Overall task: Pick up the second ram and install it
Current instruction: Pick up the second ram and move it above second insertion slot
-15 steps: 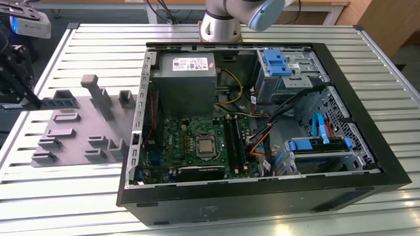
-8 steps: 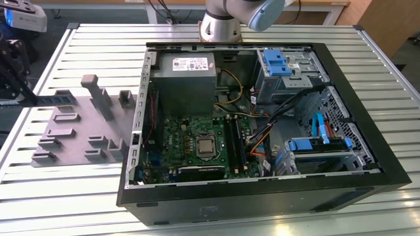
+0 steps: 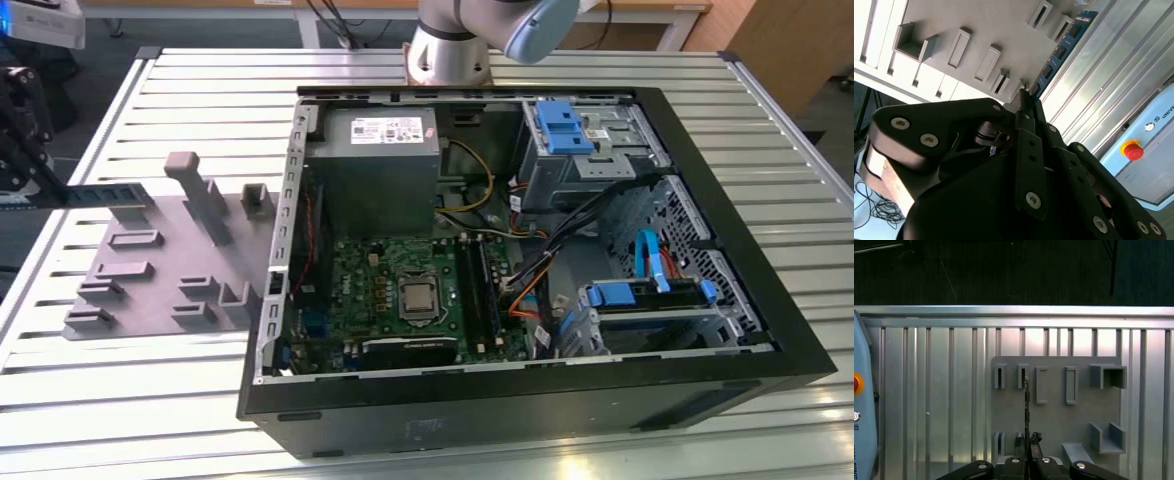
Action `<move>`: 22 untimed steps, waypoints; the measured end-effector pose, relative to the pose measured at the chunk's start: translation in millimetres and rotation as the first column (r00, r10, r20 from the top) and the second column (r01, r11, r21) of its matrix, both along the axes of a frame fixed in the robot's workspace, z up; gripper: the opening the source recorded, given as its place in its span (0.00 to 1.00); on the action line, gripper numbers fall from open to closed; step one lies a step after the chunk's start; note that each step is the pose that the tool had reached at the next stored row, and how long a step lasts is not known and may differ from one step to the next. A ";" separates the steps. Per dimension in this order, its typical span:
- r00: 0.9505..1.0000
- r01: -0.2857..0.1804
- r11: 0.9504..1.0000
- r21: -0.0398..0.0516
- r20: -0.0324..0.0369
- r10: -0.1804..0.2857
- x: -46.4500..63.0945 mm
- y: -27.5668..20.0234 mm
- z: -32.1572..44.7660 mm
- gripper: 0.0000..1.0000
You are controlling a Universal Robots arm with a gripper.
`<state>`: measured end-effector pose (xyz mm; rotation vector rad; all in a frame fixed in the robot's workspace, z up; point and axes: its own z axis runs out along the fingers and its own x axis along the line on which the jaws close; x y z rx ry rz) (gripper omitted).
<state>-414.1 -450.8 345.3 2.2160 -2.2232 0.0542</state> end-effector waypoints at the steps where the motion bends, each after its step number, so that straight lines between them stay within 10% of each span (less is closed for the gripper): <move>1: 1.000 0.000 1.000 0.000 0.000 0.000 0.0 0.0 1.6 0.14; 22: 1.000 0.000 1.000 0.000 0.000 0.000 1.3 0.2 18.5 0.14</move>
